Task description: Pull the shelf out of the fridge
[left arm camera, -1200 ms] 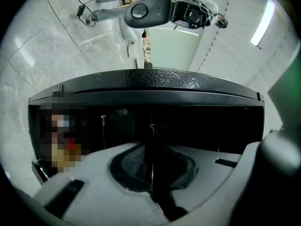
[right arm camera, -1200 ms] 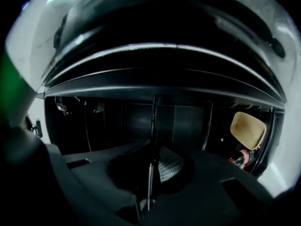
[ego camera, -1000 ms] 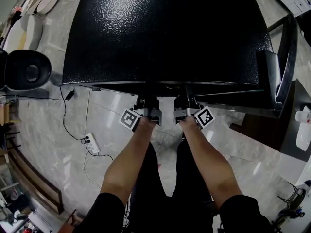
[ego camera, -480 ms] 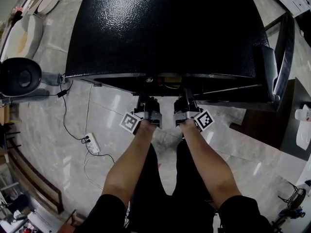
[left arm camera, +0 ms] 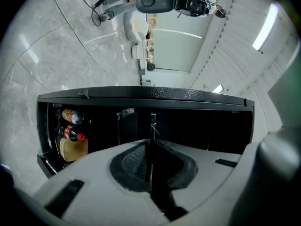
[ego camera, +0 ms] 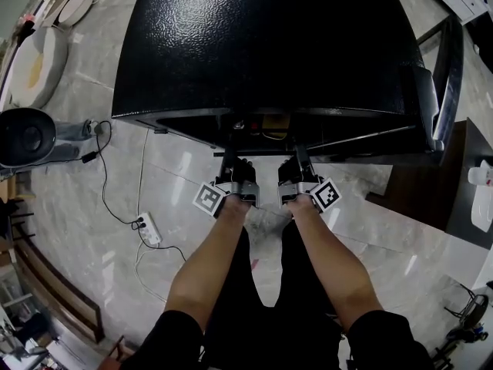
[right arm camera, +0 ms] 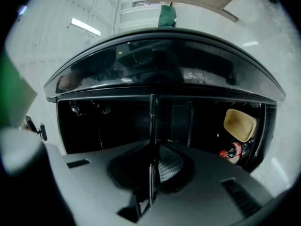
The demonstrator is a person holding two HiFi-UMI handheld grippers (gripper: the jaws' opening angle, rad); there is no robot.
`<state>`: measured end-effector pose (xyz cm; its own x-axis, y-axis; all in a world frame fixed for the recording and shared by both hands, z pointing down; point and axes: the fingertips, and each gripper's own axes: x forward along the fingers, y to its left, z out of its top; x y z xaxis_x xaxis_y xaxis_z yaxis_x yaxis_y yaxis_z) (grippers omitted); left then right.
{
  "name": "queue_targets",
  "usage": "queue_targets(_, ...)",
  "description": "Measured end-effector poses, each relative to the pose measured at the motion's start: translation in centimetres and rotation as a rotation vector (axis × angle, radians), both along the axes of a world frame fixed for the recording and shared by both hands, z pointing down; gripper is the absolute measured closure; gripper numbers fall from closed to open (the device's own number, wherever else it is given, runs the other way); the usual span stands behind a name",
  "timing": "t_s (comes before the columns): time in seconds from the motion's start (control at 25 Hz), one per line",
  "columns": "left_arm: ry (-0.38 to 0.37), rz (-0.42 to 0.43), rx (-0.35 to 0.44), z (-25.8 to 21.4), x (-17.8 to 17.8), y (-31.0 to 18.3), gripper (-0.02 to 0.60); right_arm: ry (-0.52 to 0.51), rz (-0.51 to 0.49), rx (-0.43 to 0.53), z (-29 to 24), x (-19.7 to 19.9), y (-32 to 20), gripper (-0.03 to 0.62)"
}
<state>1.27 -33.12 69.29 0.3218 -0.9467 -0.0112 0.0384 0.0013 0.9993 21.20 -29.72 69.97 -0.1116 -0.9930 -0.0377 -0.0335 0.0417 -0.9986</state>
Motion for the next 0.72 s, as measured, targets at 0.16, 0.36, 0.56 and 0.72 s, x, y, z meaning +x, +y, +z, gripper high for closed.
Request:
queue_targets(0.16, 0.011, 0.008, -0.002, -0.1, 0.0, 0.7, 0.552, 0.028, -0.01, -0.005, 0.0, 0.1, 0.5, 0.56)
queue_targets(0.36, 0.015, 0.028, -0.004, 0.1, 0.1, 1.5, 0.552, 0.03, -0.02, -0.018, -0.1, 0.0, 1.4, 0.56)
queue_targets(0.56, -0.008, 0.048, -0.004, 0.0, -0.3, 2.2, 0.552, 0.018, -0.016, -0.015, -0.3, -0.4, 2.6, 0.56)
queue_targets(0.72, 0.013, 0.025, -0.018, -0.3, -0.2, 3.4, 0.552, 0.023, -0.03, -0.026, -0.3, -0.4, 3.6, 0.56)
